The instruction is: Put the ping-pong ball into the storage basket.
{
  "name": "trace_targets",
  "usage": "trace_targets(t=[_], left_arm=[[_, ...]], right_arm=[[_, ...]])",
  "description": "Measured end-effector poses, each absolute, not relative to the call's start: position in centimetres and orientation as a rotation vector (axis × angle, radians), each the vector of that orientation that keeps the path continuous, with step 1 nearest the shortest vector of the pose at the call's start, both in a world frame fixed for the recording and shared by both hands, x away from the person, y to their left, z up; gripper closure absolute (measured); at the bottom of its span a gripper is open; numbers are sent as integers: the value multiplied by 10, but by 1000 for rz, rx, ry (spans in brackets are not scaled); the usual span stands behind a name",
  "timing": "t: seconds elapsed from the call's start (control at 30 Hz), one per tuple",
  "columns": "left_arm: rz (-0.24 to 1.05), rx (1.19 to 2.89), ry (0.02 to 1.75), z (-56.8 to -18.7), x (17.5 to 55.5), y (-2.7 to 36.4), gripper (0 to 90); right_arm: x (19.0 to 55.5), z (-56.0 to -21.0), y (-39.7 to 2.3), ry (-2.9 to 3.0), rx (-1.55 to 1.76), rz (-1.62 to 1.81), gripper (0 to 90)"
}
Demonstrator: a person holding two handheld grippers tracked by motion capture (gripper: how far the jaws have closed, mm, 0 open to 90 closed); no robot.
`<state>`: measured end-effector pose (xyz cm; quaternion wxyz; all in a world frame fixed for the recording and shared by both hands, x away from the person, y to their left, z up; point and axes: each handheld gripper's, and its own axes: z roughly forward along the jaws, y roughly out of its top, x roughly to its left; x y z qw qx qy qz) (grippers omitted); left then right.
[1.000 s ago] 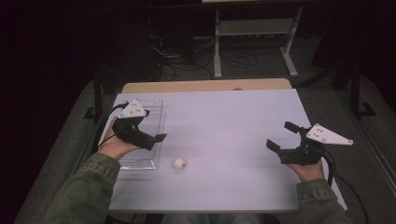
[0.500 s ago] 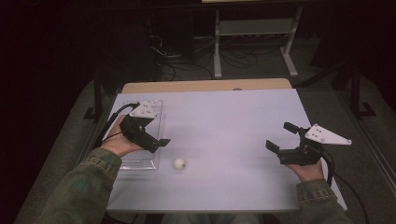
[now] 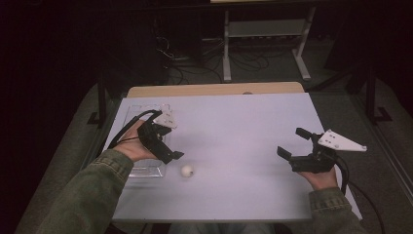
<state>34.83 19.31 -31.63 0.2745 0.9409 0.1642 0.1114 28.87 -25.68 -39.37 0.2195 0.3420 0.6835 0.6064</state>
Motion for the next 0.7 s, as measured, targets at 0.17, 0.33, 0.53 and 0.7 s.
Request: trace_targets(t=[0.17, 0.33, 0.53, 0.7], left_arm=[[266, 2580, 399, -323, 348, 185, 0], [240, 2621, 377, -324, 351, 181, 0], [211, 2695, 341, -327, 352, 176, 0], [220, 2716, 309, -329, 354, 173, 0]], right_arm=[[289, -394, -256, 1897, 947, 1688, 0], [289, -394, -257, 1908, 951, 1696, 0], [289, -394, -256, 1914, 948, 1699, 0], [289, -394, -257, 1920, 956, 1701, 0]])
